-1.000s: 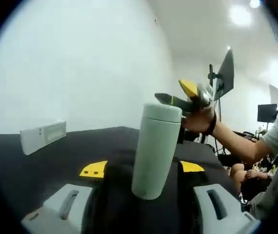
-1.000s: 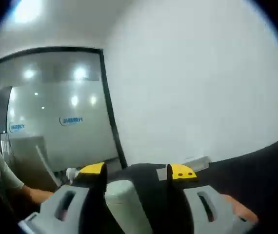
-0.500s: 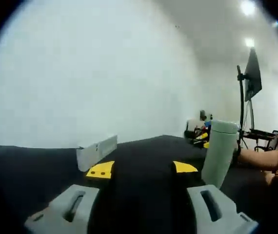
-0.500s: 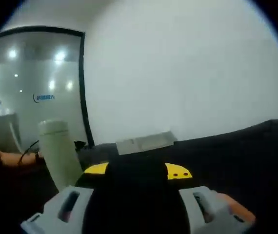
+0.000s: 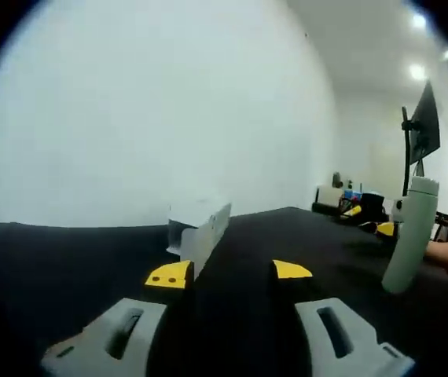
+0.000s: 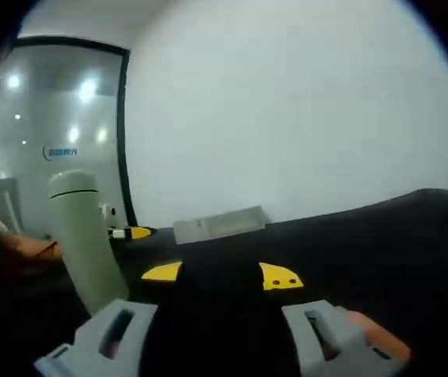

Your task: Assemble the cup parts correctly, then place the assembled cup into the box.

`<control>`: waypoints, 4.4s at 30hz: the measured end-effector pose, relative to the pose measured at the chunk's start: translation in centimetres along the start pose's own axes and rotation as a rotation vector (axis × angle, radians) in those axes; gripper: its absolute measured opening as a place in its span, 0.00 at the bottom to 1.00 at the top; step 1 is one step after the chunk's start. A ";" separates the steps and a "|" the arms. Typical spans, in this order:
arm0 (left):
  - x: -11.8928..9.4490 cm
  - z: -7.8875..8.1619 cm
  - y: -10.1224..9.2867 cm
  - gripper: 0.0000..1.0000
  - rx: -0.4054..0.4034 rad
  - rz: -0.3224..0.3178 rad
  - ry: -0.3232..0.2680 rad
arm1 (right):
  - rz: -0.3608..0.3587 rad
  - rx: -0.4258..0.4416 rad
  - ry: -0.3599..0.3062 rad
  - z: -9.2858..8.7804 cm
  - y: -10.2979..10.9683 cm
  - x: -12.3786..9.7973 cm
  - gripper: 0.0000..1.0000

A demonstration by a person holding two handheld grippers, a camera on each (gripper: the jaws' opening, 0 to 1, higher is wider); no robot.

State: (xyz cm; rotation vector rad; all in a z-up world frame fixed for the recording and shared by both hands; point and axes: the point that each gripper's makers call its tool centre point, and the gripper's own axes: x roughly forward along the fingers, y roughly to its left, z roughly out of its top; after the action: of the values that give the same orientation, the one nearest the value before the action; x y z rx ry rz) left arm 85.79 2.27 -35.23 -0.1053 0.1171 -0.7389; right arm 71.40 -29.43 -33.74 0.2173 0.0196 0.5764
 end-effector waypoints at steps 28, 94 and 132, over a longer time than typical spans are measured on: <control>4.4 -0.5 1.8 0.08 0.101 -0.164 0.102 | 0.006 0.041 -0.004 -0.5 0.7 0.2 0.31; -4.8 23.4 -14.2 0.00 0.139 0.004 0.085 | 0.200 -0.174 -0.102 16.9 10.8 3.6 0.58; -5.1 36.9 -26.8 0.00 0.202 -0.149 -0.032 | -0.019 -0.576 0.045 21.6 16.0 13.2 0.54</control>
State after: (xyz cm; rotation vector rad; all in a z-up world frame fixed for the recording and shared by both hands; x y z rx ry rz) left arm 69.53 -11.99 5.22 0.0675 0.0041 -0.8932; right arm 75.58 -13.46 -8.73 -0.3550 -0.1001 0.5464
